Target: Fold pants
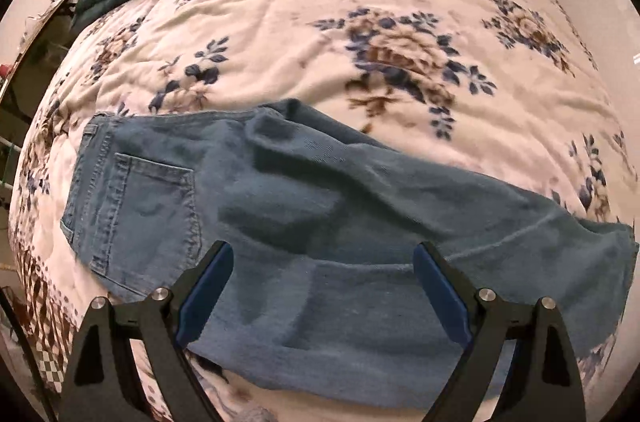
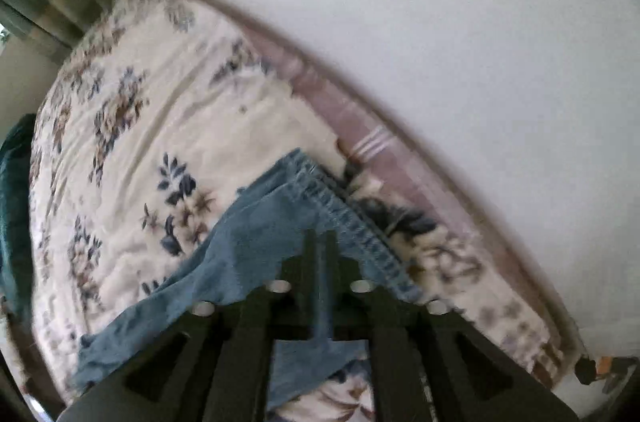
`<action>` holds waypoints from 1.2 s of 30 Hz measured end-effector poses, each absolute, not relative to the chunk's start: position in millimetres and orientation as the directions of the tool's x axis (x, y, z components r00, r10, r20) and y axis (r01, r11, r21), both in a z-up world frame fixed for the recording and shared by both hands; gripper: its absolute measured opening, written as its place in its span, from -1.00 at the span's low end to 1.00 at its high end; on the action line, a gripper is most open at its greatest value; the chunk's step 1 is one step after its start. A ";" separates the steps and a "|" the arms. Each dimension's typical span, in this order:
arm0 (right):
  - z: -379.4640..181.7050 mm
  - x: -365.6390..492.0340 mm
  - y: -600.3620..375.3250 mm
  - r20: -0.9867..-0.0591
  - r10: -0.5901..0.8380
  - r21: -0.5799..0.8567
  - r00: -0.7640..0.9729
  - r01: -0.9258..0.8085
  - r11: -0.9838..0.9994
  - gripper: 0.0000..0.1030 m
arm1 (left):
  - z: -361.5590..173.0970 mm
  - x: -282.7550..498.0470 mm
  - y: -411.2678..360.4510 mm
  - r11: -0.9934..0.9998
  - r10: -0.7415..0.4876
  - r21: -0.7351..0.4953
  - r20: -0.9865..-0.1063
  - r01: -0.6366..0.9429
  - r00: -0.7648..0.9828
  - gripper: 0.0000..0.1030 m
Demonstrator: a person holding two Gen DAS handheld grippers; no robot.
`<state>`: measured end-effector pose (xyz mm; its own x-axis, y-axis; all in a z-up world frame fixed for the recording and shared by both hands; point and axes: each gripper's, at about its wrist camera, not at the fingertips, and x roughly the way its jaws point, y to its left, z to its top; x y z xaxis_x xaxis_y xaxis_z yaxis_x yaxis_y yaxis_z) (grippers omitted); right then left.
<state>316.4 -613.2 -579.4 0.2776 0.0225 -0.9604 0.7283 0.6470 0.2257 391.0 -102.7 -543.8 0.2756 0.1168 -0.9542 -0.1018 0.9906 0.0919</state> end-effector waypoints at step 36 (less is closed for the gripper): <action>-588.0 386.4 -432.5 -0.965 0.158 0.233 0.209 0.410 0.882 0.70 | -493.5 367.9 -0.2 0.977 0.124 0.049 -0.923 -0.207 0.365 0.78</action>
<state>386.4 -432.5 -588.0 0.2090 0.1577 -0.9651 0.4098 0.8820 0.2328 367.9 -0.2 -493.5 0.3650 0.1238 -0.9227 -0.2070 0.9771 0.0492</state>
